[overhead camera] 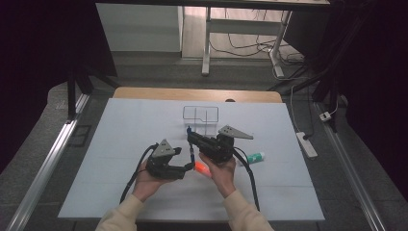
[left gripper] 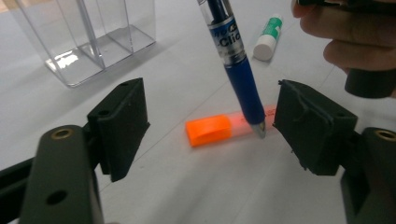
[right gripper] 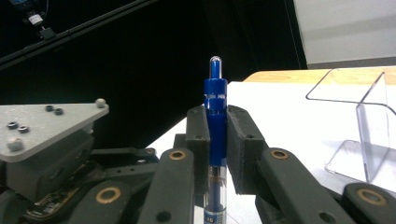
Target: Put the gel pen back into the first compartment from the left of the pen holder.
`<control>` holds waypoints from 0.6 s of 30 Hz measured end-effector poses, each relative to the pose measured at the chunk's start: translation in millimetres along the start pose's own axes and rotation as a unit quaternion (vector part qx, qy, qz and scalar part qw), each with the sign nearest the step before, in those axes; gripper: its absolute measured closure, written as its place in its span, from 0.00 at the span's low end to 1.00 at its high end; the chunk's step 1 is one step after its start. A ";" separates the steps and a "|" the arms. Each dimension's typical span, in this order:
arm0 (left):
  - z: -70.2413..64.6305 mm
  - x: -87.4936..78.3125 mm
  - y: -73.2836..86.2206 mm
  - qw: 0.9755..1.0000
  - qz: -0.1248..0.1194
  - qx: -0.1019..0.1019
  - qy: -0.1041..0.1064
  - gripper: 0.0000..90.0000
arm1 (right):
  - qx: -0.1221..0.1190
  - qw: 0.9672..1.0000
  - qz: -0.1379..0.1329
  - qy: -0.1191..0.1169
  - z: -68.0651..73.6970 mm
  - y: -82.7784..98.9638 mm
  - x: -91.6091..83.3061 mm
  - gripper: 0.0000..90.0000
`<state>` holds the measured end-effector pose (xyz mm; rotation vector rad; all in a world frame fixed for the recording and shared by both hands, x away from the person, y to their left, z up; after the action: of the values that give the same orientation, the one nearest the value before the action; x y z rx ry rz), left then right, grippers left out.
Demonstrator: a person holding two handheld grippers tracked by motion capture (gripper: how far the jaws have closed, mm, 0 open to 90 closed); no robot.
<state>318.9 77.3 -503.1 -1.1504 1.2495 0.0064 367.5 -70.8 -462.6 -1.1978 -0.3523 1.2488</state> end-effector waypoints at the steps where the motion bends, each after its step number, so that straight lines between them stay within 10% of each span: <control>1: -0.6 1.3 -0.5 1.000 0.000 0.000 0.000 0.32 | -0.001 1.000 -0.002 -0.001 1.0 0.1 0.1 0.88; 18: 0.2 9.8 0.1 0.999 0.009 0.000 0.037 0.83 | 0.002 1.000 -0.011 -0.003 0.9 4.5 -3.1 0.88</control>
<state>322.9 72.0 -510.3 -1.1483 1.3245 -0.0221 363.4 -73.7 -464.8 -1.1840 -0.3660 1.2325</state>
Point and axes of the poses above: each handheld gripper's, and its own axes: x roughly forward along the jaws, y roughly out of its underside, z roughly to its left, the point moved 4 cm from there along x, roughly forward along the jaws, and after that the axes turned 15 degrees about z, right-handed, at the moved point
